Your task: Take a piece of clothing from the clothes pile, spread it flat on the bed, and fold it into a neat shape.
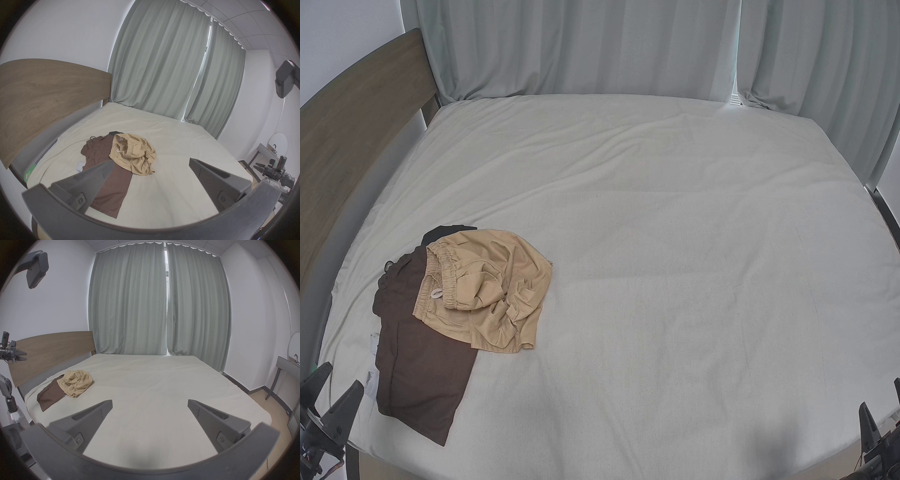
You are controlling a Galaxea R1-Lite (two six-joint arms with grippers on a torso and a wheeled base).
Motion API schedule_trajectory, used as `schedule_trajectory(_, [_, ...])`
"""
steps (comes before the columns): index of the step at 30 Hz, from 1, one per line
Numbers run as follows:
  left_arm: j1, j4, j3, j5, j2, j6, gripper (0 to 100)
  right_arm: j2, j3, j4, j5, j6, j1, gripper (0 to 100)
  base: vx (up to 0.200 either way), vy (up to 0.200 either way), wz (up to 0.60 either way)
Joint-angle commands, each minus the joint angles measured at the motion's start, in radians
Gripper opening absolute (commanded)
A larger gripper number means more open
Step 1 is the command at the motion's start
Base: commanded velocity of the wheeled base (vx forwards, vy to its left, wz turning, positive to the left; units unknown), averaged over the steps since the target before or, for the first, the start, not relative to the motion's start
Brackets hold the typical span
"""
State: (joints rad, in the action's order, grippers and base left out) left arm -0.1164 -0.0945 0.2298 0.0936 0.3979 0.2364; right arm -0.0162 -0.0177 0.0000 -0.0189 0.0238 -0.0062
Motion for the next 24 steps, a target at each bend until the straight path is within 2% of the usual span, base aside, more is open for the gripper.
schedule_trajectory(1, [0.000, -0.062, 0.000, 0.015, 0.131, 0.001, 100, 0.010, 0.018, 0.000, 0.001, -0.001, 0.002, 100, 0.000, 0.000, 0.00])
schedule_trajectory(9, [0.001, -0.171, 0.000, 0.031, 0.289, 0.004, 100, 0.012, 0.018, 0.000, 0.001, -0.001, 0.002, 100, 0.000, 0.000, 0.00])
schedule_trajectory(17, [0.012, -0.255, 0.013, 0.084, 0.429, 0.092, 100, 0.010, 0.018, 0.000, 0.001, -0.001, 0.002, 100, 0.000, 0.000, 0.00])
schedule_trajectory(24, [0.012, -0.334, 0.013, 0.086, 0.544, 0.106, 100, 0.012, 0.018, 0.000, 0.001, -0.001, 0.002, 100, 0.000, 0.000, 0.00])
